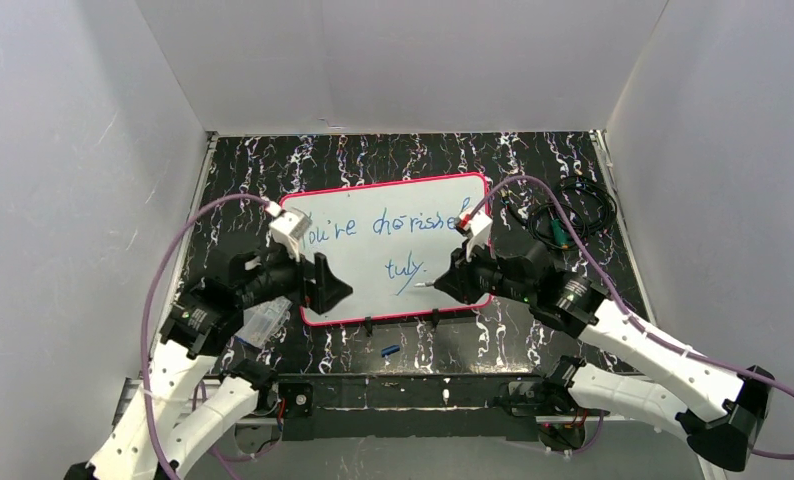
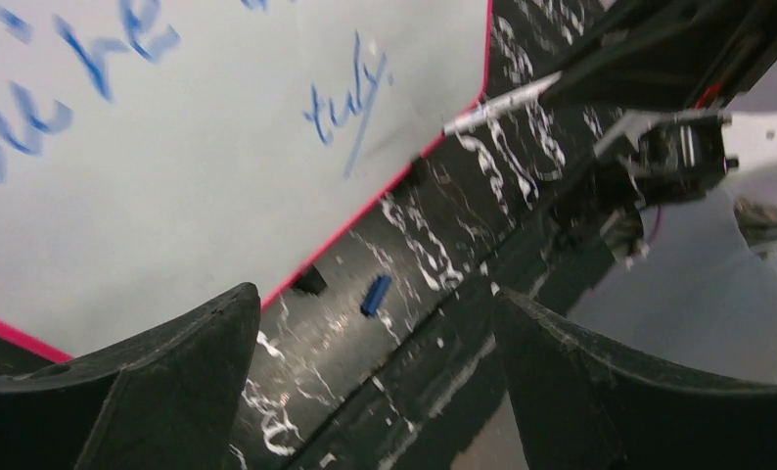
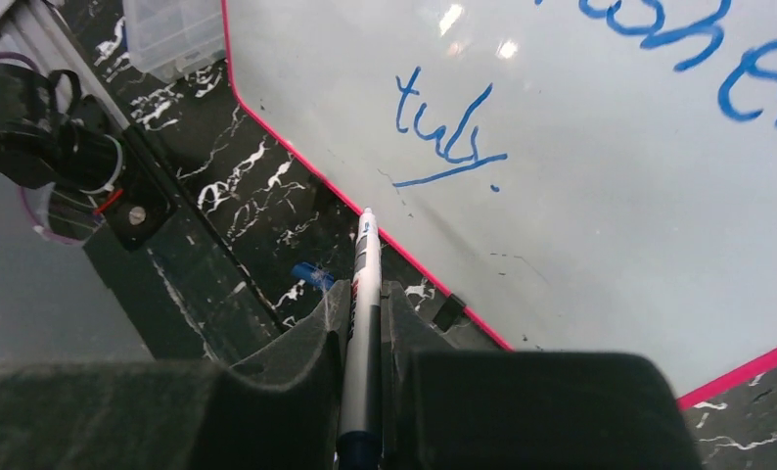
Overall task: Write a sentence on the whiteboard
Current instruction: Close the whiteboard marker at the center of the board.
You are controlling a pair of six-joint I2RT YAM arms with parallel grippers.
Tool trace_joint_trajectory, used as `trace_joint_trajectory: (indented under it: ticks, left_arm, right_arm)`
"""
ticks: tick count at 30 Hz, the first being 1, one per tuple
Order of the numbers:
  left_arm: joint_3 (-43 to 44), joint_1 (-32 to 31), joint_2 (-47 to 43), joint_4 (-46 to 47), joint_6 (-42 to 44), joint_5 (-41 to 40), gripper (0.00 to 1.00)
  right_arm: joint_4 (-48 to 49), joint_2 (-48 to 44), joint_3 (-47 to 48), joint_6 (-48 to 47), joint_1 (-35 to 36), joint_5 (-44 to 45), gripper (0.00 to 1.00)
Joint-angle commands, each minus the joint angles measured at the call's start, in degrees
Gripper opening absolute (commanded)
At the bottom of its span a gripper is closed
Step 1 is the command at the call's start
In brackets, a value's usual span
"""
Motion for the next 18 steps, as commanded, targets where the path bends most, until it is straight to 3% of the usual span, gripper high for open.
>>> trace_joint_trajectory:
  ticks: [1,11,18]
  left_arm:
    - [-5.52,-7.84,0.96,-1.18,-4.84,-1.98,0.84]
    - [-12.24,-33.5,12.3,6.83,-5.25,-17.34,0.8]
    - [-15.85,-46.89,24.53,14.95,-2.17,-23.87,0.72]
  right_arm:
    - [-0.25,-4.26,-3.09,5.23,-0.29,-1.15,0.01]
    - [-3.96,-8.56,-5.33,9.59,-0.29,-1.03,0.01]
    - [-5.45,-12.7,-6.04,10.98,-0.29,1.88,0.01]
